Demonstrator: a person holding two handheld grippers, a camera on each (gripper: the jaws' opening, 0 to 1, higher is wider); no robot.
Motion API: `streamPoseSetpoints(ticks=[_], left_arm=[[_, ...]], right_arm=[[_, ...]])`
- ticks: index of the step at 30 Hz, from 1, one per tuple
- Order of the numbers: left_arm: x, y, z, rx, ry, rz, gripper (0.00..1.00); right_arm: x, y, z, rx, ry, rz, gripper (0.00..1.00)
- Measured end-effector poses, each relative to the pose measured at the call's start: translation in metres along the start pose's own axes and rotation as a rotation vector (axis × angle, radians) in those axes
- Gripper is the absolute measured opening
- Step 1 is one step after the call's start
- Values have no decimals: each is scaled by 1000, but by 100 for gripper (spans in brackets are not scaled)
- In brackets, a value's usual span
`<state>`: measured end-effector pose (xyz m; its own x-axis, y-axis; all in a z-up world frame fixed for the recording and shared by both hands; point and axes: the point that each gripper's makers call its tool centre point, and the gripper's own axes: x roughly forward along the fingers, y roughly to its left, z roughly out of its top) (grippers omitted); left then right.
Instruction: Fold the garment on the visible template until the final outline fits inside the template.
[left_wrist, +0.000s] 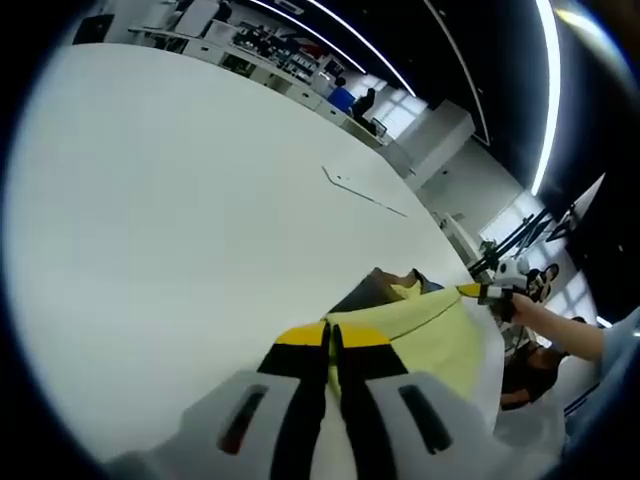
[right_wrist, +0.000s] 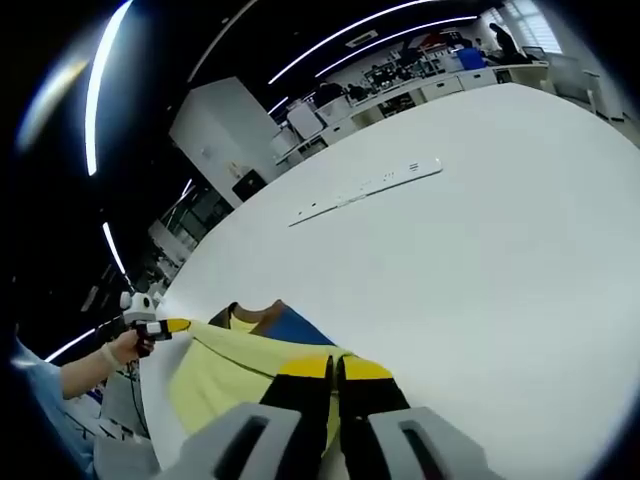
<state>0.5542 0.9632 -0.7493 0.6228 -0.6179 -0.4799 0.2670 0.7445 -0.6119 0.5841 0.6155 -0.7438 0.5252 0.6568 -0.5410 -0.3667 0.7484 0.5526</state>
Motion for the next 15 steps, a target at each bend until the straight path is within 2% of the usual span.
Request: streamPoseSetpoints(ticks=[8, 15], left_arm=[[7, 6, -2, -3, 9, 17, 0], [5, 2, -1, 19, 9, -8, 0]], right_arm=[[4, -5, -2, 2, 11, -12, 0], [1, 0, -4, -41, 14, 4, 0]])
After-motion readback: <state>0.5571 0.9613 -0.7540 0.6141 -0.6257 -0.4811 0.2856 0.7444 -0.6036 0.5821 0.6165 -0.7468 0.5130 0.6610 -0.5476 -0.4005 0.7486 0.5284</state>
